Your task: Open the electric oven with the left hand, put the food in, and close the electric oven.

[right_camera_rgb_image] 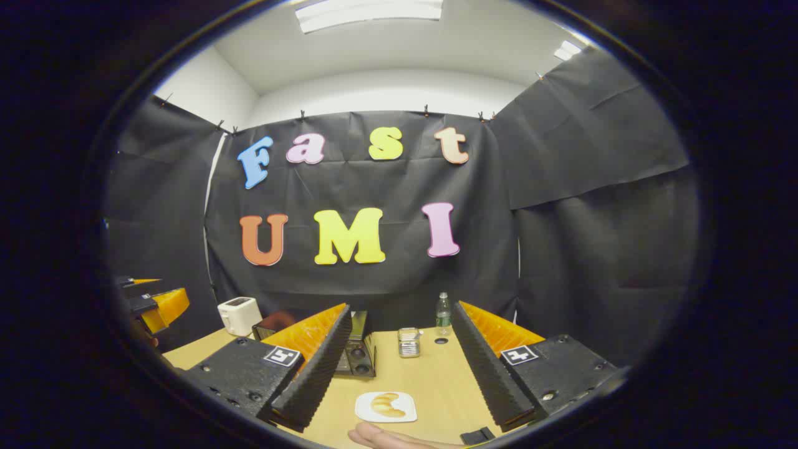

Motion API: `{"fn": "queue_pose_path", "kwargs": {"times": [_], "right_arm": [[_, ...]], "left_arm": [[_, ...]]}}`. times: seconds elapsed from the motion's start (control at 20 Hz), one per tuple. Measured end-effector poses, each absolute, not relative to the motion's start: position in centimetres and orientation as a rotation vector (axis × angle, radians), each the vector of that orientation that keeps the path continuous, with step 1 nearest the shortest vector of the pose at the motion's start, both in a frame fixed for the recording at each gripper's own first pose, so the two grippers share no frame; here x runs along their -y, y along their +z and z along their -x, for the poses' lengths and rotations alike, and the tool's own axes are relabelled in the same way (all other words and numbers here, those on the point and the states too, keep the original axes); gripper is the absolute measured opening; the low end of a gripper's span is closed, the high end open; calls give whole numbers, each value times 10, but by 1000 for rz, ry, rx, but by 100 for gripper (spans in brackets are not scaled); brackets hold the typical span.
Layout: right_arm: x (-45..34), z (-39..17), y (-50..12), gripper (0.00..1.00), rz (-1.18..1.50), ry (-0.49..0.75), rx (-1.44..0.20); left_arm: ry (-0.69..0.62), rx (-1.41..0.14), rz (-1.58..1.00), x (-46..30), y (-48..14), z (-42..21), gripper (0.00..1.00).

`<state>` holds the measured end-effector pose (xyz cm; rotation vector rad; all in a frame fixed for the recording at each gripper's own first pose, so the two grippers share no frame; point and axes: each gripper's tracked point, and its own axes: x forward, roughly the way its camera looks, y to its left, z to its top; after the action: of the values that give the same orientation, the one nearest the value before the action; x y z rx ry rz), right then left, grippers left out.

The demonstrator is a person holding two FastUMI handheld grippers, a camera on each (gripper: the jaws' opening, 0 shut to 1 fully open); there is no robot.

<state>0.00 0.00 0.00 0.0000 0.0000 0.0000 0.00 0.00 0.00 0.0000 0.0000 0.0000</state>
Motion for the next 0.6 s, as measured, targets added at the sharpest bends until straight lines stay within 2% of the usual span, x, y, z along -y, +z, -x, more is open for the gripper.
{"fn": "queue_pose_path", "kwargs": {"times": [0.25, 0.6], "right_arm": [[13, -1, 1, 100, 19, -20, 6], [11, 0, -1, 100, 9, 15, 11]], "left_arm": [[-10, -5, 4, 3, 1, -3, 95], [-16, 47, 18, 10, 15, -13, 95]]}}
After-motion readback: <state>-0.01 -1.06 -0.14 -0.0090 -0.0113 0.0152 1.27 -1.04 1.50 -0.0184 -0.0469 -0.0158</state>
